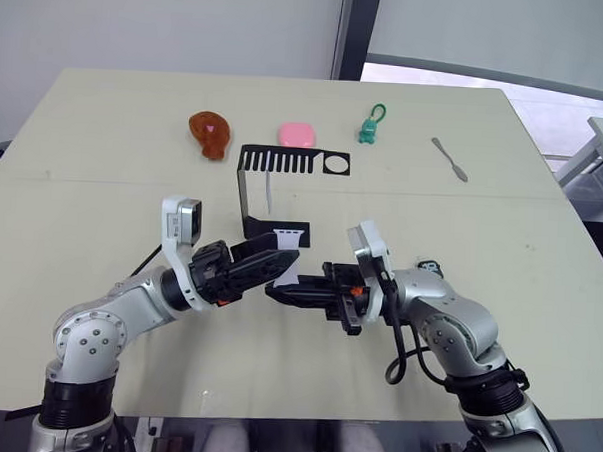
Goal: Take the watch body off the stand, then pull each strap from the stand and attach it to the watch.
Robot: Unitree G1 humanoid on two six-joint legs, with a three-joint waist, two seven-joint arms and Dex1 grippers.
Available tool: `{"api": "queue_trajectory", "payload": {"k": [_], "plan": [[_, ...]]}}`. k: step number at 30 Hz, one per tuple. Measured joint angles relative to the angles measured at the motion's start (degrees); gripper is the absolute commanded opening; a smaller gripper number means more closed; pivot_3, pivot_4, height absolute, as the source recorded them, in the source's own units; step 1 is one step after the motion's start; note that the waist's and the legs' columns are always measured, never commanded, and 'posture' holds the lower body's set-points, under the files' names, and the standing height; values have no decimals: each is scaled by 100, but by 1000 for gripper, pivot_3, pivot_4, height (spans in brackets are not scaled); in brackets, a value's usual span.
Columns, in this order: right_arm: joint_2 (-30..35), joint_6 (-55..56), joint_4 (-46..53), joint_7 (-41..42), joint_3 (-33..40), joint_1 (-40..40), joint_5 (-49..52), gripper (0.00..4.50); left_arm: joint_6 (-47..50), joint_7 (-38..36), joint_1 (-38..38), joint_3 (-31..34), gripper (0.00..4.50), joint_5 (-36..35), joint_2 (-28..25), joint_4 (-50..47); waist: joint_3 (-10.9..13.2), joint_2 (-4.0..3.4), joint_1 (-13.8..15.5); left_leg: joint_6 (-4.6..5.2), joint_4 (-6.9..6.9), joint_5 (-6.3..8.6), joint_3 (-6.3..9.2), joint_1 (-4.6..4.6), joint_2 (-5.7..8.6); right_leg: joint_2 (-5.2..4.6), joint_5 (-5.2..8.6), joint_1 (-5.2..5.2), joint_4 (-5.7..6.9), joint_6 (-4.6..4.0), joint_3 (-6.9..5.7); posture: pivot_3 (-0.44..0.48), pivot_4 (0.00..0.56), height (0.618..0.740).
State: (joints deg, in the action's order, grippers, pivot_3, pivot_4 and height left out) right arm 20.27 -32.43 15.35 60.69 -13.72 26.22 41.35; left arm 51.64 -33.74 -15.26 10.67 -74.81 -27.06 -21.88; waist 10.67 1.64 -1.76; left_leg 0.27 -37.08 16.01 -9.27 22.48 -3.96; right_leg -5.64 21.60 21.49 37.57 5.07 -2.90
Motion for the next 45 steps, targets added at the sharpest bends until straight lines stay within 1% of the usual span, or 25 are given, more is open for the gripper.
{"api": "queue_trajectory", "payload": {"k": [2,3,4,14,26,36,38,39,45], "plan": [[-18,-3,0,-10,8,0,-12,0,-26,0,4,4,1708,-25,30,0,0,0,0,0,0,0,0,0,0,0,0,0,0,0,0,0,150,740],[-35,-6,-1,-16,15,0,-26,0,-38,0,8,6,1274,-51,55,-1,0,0,0,0,0,0,0,0,0,0,0,0,0,0,0,0,150,740],[-47,-10,-1,-21,19,0,-36,0,-41,0,14,6,731,-81,79,-9,0,0,0,0,0,0,0,0,0,0,0,0,0,0,0,0,150,740],[-61,-28,-1,-25,27,0,-40,0,-115,90,53,7,731,-224,167,-21,0,0,0,0,1,0,1,0,0,0,0,0,-1,0,0,0,150,740],[-81,-72,-2,-145,48,0,-39,0,-137,144,202,15,731,-400,70,-27,0,0,0,0,1,0,1,1,0,0,0,0,-3,0,0,0,150,740],[-93,-128,-2,-147,48,0,-41,0,-154,183,192,1,731,-454,121,-27,0,0,-1,0,4,0,2,3,0,0,0,0,-9,0,-1,0,150,740],[-99,-128,-2,-147,48,0,-50,0,-157,193,189,2,193,-455,128,-27,0,0,0,0,4,0,2,3,0,0,0,0,-9,0,-1,0,150,740],[-103,-128,-2,-147,48,0,-56,0,-162,208,184,2,33,-460,145,-27,0,0,0,0,4,0,2,3,0,0,0,0,-9,0,-1,0,150,740],[-111,-127,-3,-146,48,0,-74,0,-162,247,185,2,33,-488,153,-27,0,0,-1,0,5,0,3,4,0,0,0,0,-10,0,-3,0,150,740]]}}
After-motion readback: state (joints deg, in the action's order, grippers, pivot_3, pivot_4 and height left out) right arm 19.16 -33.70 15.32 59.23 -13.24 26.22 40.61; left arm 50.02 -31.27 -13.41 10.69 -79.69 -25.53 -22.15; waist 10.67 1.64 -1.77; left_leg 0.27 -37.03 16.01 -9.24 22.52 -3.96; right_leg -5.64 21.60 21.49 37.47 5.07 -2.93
